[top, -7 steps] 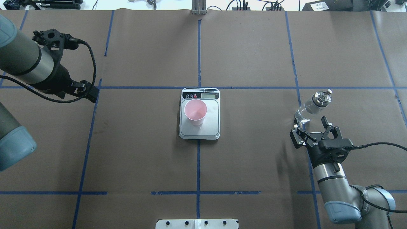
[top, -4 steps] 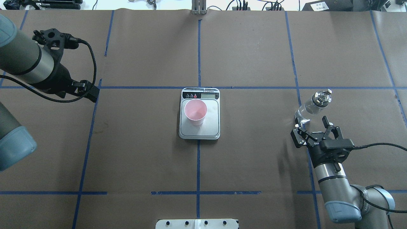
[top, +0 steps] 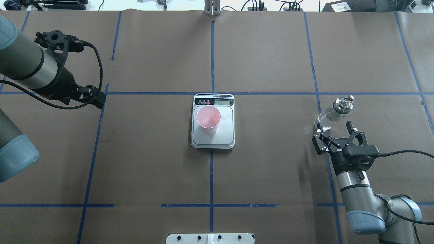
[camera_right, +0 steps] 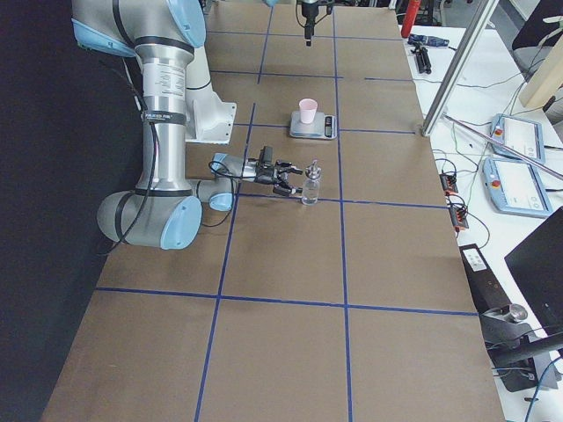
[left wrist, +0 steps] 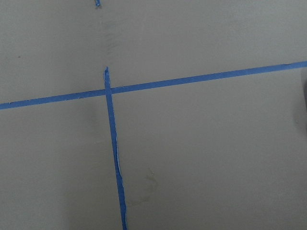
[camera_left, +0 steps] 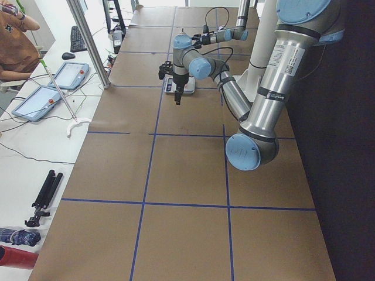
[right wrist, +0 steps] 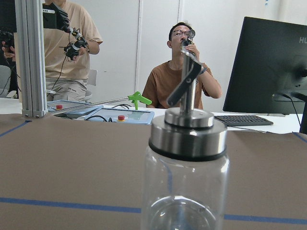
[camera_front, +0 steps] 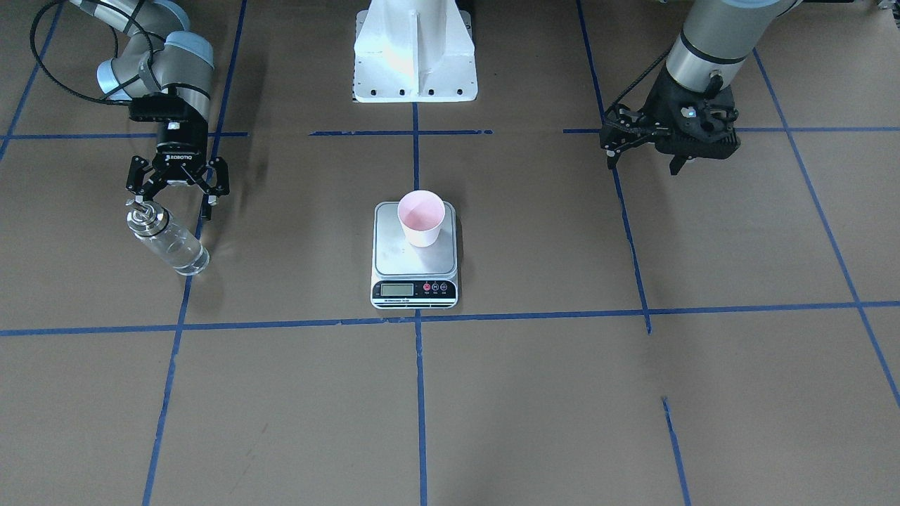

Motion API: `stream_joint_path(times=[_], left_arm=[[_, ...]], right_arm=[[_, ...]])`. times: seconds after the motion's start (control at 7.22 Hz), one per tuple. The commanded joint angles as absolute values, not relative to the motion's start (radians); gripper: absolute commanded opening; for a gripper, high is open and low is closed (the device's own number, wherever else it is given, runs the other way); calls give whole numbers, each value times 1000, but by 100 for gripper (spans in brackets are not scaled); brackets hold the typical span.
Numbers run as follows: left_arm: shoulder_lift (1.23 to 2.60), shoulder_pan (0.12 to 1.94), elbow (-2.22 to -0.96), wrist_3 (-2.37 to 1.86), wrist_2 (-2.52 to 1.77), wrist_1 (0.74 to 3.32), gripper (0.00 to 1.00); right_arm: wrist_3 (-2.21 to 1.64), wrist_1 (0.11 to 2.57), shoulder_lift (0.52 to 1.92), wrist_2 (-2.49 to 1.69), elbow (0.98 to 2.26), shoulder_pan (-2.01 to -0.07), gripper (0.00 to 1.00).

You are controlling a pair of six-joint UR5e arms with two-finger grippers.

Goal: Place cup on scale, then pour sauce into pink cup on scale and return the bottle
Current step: 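Close the right gripper around the glass bottle body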

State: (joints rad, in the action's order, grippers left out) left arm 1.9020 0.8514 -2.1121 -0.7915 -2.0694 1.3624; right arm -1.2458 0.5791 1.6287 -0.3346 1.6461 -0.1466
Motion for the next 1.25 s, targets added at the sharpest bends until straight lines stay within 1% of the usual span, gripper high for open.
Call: stream_joint_path(times=[0.0,1.11], left_arm=[[1901,851,-2114,-792,-2069,1362,100],[1901,851,-2115,-792,-2069,1362,100]], right_arm=[[-1238,580,1628,-339,1638,-161,100],[-1221,581,1598,-376,1628,-207,100]])
